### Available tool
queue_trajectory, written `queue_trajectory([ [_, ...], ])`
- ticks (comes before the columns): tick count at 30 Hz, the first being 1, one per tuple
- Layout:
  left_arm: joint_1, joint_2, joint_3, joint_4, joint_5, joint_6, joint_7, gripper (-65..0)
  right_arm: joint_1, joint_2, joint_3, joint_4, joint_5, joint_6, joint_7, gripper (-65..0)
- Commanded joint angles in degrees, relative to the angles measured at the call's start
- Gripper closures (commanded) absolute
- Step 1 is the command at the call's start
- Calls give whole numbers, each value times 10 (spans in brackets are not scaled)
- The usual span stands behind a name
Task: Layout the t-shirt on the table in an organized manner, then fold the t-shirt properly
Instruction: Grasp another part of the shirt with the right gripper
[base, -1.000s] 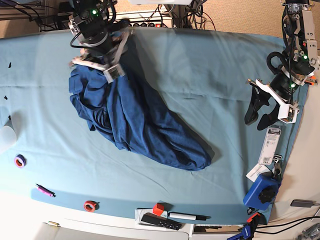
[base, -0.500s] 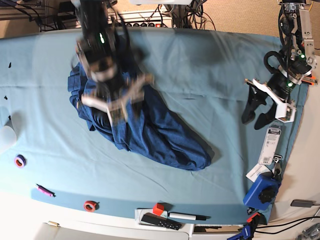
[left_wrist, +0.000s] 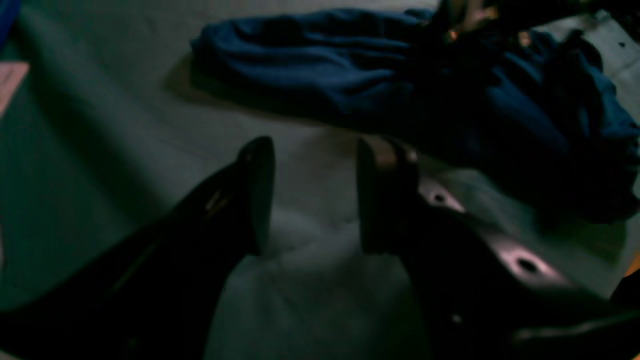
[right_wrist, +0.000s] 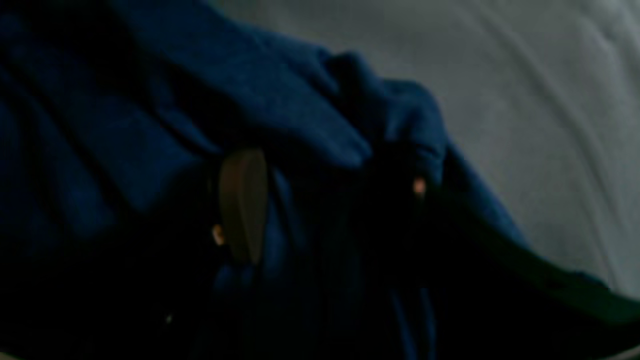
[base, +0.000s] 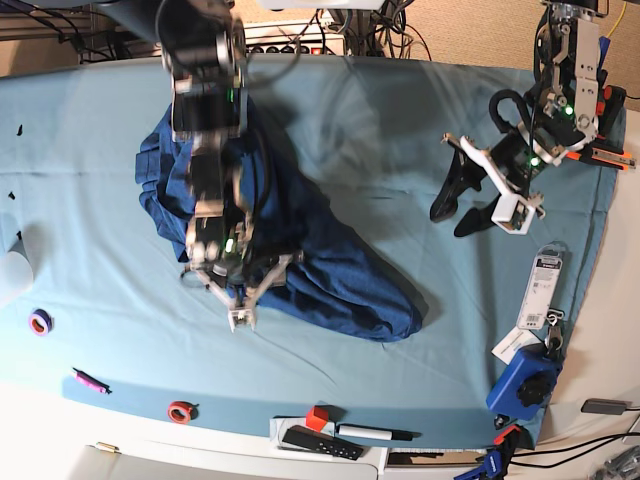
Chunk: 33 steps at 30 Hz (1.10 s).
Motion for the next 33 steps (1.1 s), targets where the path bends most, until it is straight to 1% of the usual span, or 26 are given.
queue_trajectory([
  [1,-10,-7,-3,10,-8,0,-17,-255,17,-1,7,-13,8,13,0,-322],
  [2,-15,-7,-3,10,-8,5,-17,-255,25,-1,10,-24,16,31,-2,-260],
  [4,-22,-7,-3,9,-8,27,-17,-255,30,-1,11,-24,37,59,-11,-54],
  [5,-26,-7,-3,7,-8,34,-17,-255,33,-1,10,-21,52,65,-16,0],
  [7,-34,-7,-3,5,-8,37,-17,-255,35,-1,10,-4,74,75,-23,0],
  [9,-36,-7,-3,3,-8,37,-17,-255,34,-8,10,28,78,75,-40,0],
  [13,-35,-7,-3,1,-8,37,-17,-255,31,-30,8,126,79,75,-105,0],
  [16,-36,-8,-3,-5,-8,37,-17,-255,20,-43,-17,215,79,76,-156,0],
  [18,-35,-8,-3,-11,-8,37,-17,-255,7,-44,-50,274,78,77,-178,0],
  [23,-36,-8,-3,-39,-8,37,-17,-255,-51,-44,-152,359,78,72,-183,0],
  [29,-38,-9,-3,-57,-9,36,-17,-255,-142,-44,-290,393,49,73,-203,0],
  [33,-52,-9,-3,-57,-8,36,-17,-255,-191,-43,-358,393,5,72,-215,0],
])
